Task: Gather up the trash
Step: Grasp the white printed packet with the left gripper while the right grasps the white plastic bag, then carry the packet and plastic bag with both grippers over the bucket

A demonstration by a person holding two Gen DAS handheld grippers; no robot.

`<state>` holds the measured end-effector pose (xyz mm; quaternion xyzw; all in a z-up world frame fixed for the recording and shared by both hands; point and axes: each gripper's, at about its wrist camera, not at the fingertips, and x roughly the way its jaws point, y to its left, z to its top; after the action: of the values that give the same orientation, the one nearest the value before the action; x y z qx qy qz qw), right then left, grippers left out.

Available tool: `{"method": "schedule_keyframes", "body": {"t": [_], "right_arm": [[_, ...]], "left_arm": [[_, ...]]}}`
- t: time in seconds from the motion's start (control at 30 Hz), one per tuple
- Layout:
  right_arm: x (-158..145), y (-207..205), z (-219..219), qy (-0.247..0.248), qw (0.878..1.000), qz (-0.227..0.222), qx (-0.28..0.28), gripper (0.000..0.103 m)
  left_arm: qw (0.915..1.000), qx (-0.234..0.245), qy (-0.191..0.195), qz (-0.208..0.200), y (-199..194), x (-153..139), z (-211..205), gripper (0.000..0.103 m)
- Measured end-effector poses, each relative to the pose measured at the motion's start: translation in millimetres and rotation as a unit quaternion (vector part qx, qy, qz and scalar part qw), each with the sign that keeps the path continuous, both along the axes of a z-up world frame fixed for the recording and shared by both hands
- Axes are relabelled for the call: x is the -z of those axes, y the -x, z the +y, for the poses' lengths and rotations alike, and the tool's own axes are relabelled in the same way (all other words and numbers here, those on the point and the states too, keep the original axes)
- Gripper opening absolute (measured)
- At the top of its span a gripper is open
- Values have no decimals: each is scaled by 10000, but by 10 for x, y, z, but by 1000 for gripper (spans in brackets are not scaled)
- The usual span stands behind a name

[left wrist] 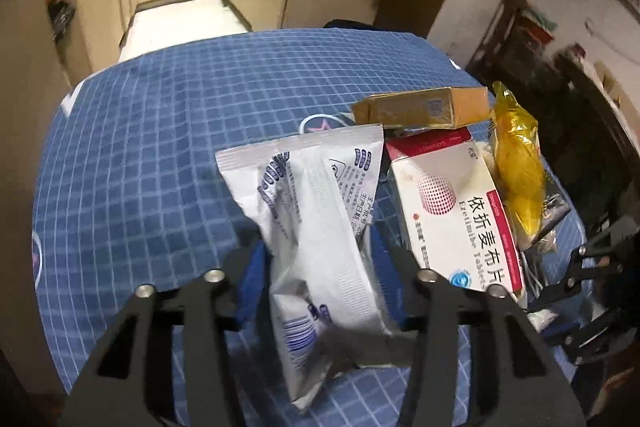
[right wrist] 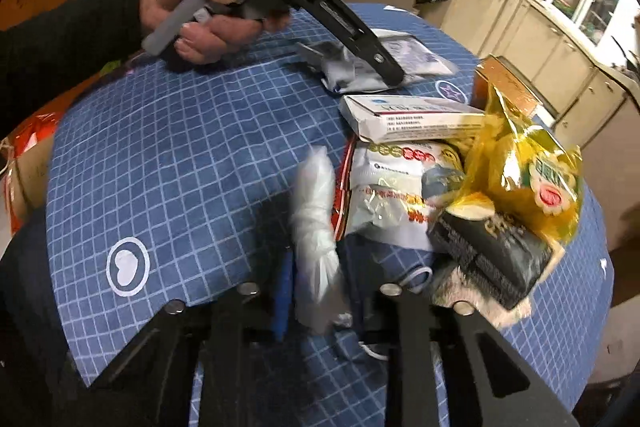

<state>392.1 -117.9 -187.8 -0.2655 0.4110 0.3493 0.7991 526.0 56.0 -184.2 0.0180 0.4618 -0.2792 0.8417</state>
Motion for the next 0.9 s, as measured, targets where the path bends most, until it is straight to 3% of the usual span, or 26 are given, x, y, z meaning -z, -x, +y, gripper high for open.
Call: {"method": "schedule_keyframes", "body": {"t": [0.17,0.33,0.5,0.6,0.7,0.83,0.9], "right_arm": [[-67,247,-146,-348,9982,-199,445,21],[-254,633,-428,-964,9848,-630,1298,20],[-540,1098,-731,-1347,9535,-1368,2325,20],[-714,1393,-887,-1602,9267,-1758,2910,20],[-867,1694,-992,-1793,9026,-2081,3315,20],[-1033,2048,-1072,-1875,8864,-2353,3519,20],[-1096,2133,-1064,-1939,8819,-2412,3556,20]], "left_arm": [[9992,-381,52,-138,216,23,72,36],[9917,-1048,-264,-692,556,-159,101,34],[9713,-1724,-456,-1573,1222,-593,17,34],[9508,-2122,-643,-2163,1731,-860,-111,34],[9355,-2288,-638,-2614,2304,-1048,-266,34],[9179,-2390,-638,-3102,2964,-1227,-528,34],[9150,-2338,-551,-3242,3215,-1315,-636,34]]}}
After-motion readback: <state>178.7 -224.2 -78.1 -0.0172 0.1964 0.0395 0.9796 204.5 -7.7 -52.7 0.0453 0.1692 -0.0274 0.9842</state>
